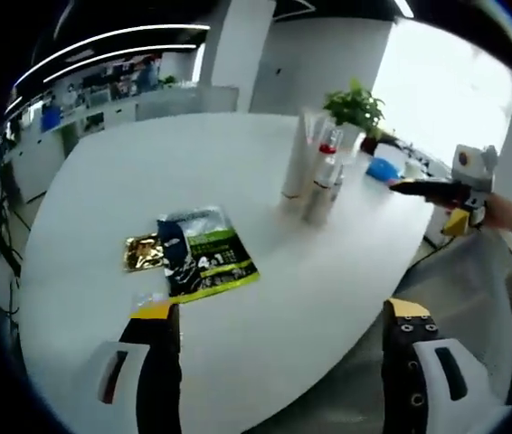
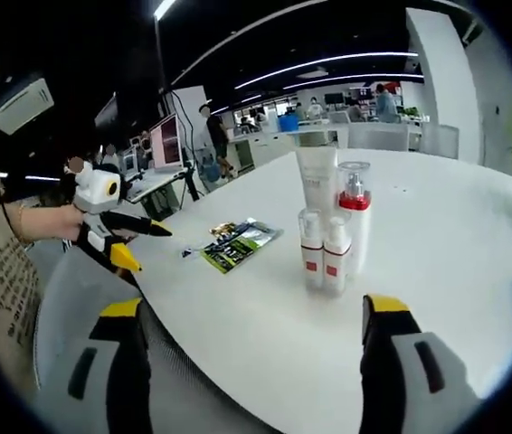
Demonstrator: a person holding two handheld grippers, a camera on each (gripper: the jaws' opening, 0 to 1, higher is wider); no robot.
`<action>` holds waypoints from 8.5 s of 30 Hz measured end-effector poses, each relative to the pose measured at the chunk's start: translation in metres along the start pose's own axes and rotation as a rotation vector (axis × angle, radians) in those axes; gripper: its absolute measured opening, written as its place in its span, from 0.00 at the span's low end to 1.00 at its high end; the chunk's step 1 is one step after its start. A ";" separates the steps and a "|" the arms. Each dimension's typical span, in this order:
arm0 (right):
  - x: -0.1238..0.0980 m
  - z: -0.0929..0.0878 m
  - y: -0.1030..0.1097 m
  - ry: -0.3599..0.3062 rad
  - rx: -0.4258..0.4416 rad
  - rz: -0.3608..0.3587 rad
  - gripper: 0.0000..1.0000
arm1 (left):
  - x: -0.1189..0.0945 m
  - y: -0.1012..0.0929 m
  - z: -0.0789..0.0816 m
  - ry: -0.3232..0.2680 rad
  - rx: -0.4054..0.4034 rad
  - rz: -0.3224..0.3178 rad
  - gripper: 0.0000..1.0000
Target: Arrange the skincare products in the storage area until every visible bottle or jar stands upright without overlapping.
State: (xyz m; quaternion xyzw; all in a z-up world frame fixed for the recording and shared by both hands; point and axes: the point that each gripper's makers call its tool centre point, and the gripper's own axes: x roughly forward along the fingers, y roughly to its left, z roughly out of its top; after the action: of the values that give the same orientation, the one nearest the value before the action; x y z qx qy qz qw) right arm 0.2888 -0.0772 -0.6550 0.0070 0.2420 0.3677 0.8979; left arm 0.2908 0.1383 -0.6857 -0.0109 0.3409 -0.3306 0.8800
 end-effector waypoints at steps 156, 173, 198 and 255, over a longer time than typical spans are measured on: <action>-0.006 -0.017 -0.005 0.044 0.023 -0.082 0.96 | 0.134 0.059 0.014 0.280 0.047 0.267 0.11; -0.006 -0.015 -0.001 0.034 0.019 -0.063 0.96 | 0.118 0.048 0.029 0.183 0.089 0.247 0.10; 0.007 -0.005 0.037 0.022 -0.013 0.077 0.95 | 0.058 -0.026 0.060 -0.046 0.220 0.136 0.11; 0.022 0.089 0.041 -0.348 0.468 0.241 0.02 | 0.018 -0.110 0.075 -0.151 0.258 -0.077 0.55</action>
State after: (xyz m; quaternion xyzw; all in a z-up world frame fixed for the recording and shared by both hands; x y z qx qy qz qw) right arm 0.3140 -0.0178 -0.5777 0.3047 0.1603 0.3993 0.8497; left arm 0.2829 0.0267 -0.6116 0.0643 0.2278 -0.4033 0.8839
